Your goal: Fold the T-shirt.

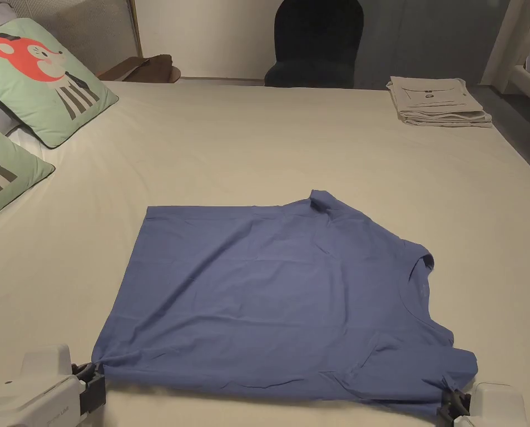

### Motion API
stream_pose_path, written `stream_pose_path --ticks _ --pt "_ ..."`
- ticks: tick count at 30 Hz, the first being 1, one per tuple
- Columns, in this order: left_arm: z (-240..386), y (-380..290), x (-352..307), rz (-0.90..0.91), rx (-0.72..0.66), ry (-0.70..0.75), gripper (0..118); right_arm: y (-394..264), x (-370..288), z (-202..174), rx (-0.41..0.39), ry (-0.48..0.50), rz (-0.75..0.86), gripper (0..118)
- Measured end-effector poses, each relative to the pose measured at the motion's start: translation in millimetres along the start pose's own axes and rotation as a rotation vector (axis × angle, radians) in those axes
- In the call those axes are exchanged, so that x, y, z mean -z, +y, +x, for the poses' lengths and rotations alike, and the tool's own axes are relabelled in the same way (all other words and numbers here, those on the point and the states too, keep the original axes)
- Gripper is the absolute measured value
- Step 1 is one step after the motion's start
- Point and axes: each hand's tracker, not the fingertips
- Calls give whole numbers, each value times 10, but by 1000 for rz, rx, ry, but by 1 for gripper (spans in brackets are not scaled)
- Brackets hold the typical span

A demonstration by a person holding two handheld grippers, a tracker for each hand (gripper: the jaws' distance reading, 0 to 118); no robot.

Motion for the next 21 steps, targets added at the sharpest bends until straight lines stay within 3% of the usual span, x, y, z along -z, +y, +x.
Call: stream_pose_path --ticks 11,21 --pt "142 829 288 60 18 -4 7 943 278 -123 -13 -16 162 3" --pt "305 1431 1202 8 86 27 7 1555 1273 -199 -49 -56 118 3"
